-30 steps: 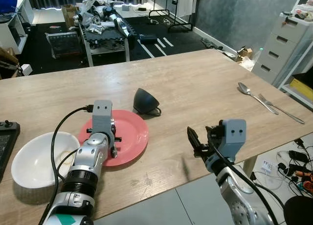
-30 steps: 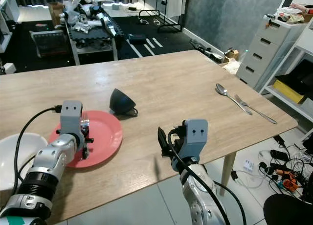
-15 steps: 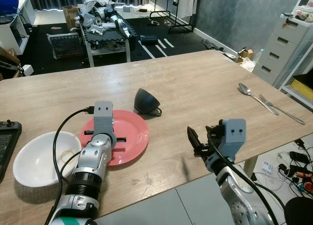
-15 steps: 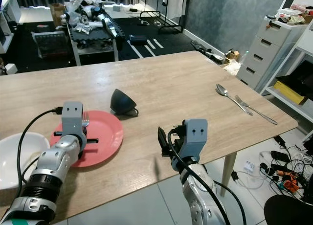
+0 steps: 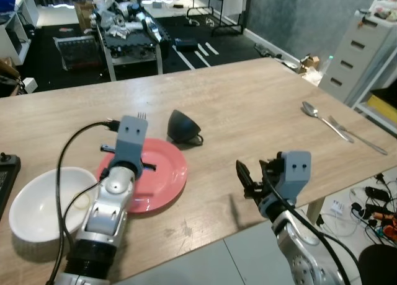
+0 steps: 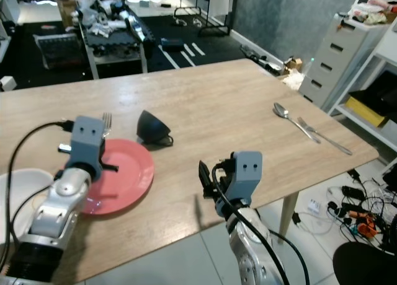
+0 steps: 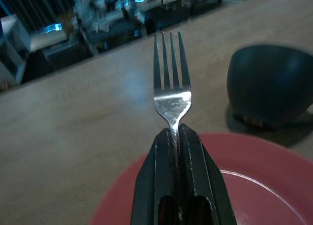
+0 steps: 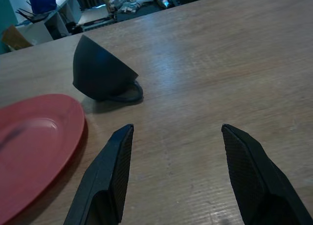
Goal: Setting the table
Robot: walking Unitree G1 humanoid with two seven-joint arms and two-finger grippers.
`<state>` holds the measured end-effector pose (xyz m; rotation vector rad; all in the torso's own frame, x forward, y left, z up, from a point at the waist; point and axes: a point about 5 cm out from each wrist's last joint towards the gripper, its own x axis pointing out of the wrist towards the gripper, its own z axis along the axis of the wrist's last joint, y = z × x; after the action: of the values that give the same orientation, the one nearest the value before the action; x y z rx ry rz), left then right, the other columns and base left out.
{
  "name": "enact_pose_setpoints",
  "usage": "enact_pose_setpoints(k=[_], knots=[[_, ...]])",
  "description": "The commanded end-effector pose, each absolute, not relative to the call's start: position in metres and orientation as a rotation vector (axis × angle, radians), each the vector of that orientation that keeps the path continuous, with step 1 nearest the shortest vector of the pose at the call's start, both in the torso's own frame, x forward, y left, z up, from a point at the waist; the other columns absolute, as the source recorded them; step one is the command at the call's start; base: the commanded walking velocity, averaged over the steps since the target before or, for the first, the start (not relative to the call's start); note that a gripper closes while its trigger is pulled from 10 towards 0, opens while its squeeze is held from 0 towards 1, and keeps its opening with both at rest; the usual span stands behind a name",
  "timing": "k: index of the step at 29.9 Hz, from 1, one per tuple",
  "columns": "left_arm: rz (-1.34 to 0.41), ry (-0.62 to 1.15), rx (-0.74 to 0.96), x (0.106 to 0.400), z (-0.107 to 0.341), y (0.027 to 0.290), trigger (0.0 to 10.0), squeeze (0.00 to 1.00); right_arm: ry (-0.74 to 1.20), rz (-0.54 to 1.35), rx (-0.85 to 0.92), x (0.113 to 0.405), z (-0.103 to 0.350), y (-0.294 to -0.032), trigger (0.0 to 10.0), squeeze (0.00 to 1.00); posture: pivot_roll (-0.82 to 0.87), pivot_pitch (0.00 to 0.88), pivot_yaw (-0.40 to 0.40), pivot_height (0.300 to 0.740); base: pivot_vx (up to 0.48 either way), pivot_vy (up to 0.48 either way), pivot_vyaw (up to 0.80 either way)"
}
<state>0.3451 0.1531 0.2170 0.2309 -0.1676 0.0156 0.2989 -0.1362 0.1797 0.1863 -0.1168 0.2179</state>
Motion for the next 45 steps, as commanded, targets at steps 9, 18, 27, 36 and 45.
enact_pose_setpoints(k=[9,18,27,36,45], knots=[[-0.490,-0.306,0.173,0.308,0.242,0.130,10.0,0.00,-0.123,0.307,0.481,0.290,0.183,-0.127,10.0,0.00,0.07,0.139,0.044,0.740,0.000,0.000,0.00],[-0.760,-0.322,0.195,0.299,0.247,0.102,10.0,0.00,-0.204,0.475,0.817,0.278,0.204,-0.118,10.0,0.00,0.06,0.133,0.043,0.740,0.000,0.000,0.00],[-0.952,-0.301,0.119,0.291,0.250,0.083,10.0,0.00,-0.234,0.675,0.739,0.263,0.220,-0.097,10.0,0.00,0.05,0.130,0.046,0.740,0.000,0.000,0.00],[-1.067,-0.302,0.087,0.284,0.252,0.065,10.0,0.00,-0.193,0.694,0.743,0.265,0.218,-0.090,10.0,0.00,0.05,0.126,0.048,0.740,0.000,0.000,0.00],[-1.140,-0.242,0.112,0.273,0.239,0.062,10.0,0.00,-0.209,0.619,0.765,0.273,0.218,-0.100,0.0,0.00,0.05,0.126,0.051,0.740,0.000,0.000,0.00]])
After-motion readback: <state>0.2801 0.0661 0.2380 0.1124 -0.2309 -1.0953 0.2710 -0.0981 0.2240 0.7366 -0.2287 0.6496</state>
